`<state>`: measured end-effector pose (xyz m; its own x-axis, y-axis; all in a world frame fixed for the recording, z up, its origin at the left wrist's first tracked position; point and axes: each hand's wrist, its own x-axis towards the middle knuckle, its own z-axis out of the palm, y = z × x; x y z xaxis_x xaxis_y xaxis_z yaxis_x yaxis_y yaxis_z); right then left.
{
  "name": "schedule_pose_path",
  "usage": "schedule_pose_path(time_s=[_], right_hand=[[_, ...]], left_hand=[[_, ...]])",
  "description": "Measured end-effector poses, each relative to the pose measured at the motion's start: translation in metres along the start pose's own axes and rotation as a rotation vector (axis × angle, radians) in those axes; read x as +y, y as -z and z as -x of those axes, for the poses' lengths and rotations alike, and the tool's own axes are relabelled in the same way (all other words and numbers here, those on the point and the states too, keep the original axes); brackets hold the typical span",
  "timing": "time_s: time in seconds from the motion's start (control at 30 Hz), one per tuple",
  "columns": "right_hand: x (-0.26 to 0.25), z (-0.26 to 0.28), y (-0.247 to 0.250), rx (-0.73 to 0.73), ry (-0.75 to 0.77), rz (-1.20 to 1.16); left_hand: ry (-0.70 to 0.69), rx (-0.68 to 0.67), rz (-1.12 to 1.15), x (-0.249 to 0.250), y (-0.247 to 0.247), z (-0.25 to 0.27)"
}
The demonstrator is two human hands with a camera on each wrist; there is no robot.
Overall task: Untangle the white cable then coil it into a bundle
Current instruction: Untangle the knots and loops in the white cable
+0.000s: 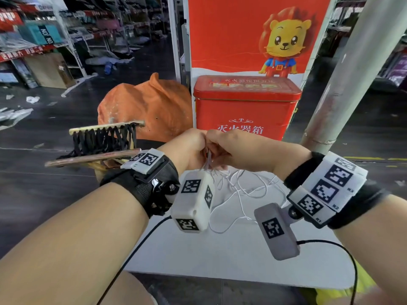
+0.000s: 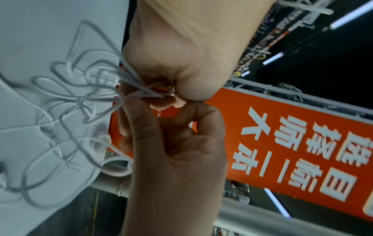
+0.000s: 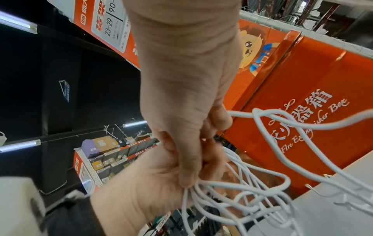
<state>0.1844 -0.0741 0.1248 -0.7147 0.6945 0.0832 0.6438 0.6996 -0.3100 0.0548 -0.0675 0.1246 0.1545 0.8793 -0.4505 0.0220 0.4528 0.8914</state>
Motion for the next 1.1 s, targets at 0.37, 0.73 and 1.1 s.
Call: schedule_pose_path(time_s=[0.37,0.73,1.1], right_hand=[[0.029,0.013,0.012,0.247,-0.228,-0.195],[0.007,0.002,0.022,0.084,-0.167,-0.084],[0.009,-0.01,0.004,0.177,-0.2,-0.065]], left_hand=[[-0.111,0.165,-0.102,0.003,0.023,-0.012],[-0.111,0.119,0.007,-0.001,0.023,-0.012],[-0.131,0.046,-0.041,-0.003,0.016,-0.001]])
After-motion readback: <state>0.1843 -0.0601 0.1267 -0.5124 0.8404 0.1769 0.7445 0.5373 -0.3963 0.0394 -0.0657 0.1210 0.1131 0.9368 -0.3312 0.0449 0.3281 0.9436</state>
